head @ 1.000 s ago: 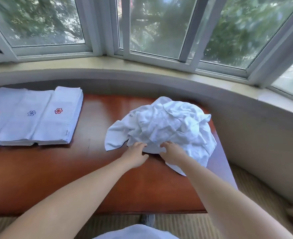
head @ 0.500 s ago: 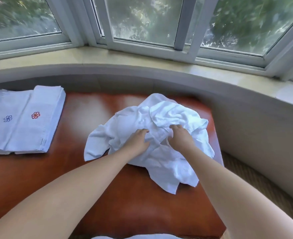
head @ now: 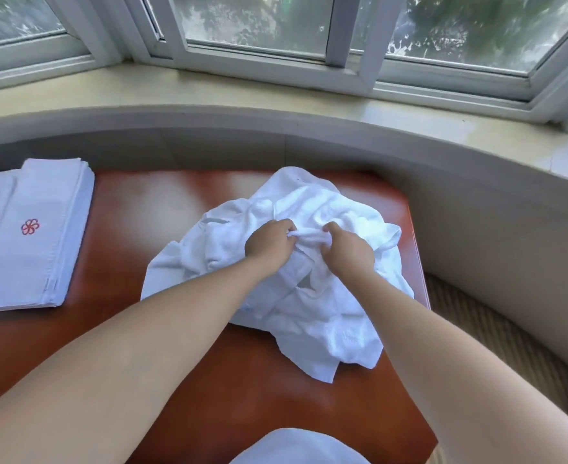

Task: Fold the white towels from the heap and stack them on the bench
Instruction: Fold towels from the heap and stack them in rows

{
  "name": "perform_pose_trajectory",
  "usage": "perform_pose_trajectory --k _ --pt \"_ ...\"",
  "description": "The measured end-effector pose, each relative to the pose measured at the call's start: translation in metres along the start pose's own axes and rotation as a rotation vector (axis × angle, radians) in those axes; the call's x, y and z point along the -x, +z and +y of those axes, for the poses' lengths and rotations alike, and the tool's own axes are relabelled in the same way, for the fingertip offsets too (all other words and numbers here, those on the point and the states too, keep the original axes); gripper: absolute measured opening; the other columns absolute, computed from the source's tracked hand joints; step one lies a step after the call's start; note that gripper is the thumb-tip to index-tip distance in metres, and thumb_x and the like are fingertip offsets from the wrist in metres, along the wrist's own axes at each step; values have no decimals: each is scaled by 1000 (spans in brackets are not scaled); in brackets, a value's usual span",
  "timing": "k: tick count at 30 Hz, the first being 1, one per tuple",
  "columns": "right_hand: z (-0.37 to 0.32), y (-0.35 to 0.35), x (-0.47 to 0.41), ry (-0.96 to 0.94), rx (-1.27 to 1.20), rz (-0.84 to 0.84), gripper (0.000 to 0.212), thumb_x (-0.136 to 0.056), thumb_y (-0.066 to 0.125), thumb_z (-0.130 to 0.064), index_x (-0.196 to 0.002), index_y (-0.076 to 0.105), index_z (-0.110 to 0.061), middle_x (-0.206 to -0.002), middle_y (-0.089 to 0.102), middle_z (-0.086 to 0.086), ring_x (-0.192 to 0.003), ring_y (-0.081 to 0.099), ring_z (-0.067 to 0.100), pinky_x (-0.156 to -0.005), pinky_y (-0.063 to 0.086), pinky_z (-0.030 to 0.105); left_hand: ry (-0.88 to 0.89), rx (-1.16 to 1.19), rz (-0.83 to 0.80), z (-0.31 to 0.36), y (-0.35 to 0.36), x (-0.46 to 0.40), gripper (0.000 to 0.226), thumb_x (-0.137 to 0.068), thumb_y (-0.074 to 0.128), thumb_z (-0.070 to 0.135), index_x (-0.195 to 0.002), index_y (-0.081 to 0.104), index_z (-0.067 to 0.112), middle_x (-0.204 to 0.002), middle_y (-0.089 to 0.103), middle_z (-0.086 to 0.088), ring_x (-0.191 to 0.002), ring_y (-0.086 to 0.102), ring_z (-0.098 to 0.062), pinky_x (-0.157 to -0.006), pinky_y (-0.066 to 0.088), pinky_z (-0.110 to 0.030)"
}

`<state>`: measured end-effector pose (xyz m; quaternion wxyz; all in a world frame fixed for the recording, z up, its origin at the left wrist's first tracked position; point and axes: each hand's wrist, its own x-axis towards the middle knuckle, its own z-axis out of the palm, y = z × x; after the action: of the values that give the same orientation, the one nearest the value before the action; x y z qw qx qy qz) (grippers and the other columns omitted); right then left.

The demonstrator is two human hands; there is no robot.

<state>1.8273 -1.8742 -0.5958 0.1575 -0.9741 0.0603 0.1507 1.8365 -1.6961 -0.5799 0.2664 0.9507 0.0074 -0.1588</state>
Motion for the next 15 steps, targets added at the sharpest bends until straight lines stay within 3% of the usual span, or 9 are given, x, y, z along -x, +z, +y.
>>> perform_pose_trajectory --k 2,7,9,12,15 --pt "-3 -4 -2 13 9 7 31 -96 49 -25 -126 53 -31 -70 48 -7 -71 55 25 -49 27 29 16 39 0 -2 -10 0 13 -98 53 29 -95 66 28 -92 65 10 -89 62 -20 -60 38 -30" --pt "-31 -31 2 -45 7 72 28 -97 49 -25 -124 56 -29 -85 56 -1 -78 55 26 -58 35 32 31 130 79 -7 -38 13 13 -100 54 33 -90 62 28 -77 60 10 -78 58 -19 -57 35 -30" --pt "-46 -46 9 -84 -9 121 27 -97 49 -26 -123 56 -28 -85 60 -1 -76 58 26 -58 37 33 28 178 132 -7 -57 22 14 -100 53 34 -94 62 25 -78 63 8 -77 58 -22 -57 37 -32" --pt "-69 -70 23 -149 -48 194 26 -95 51 -26 -120 58 -28 -93 61 -1 -82 60 27 -58 37 33 27 245 221 -5 -89 37 14 -100 53 34 -100 66 27 -90 71 7 -85 63 -22 -70 48 -36" --pt "-96 -91 49 -246 -71 283 25 -94 56 -28 -117 62 -24 -103 57 2 -98 58 29 -73 45 36 70 359 298 -7 -124 64 13 -99 55 30 -101 67 26 -93 73 8 -90 67 -19 -74 50 -35"
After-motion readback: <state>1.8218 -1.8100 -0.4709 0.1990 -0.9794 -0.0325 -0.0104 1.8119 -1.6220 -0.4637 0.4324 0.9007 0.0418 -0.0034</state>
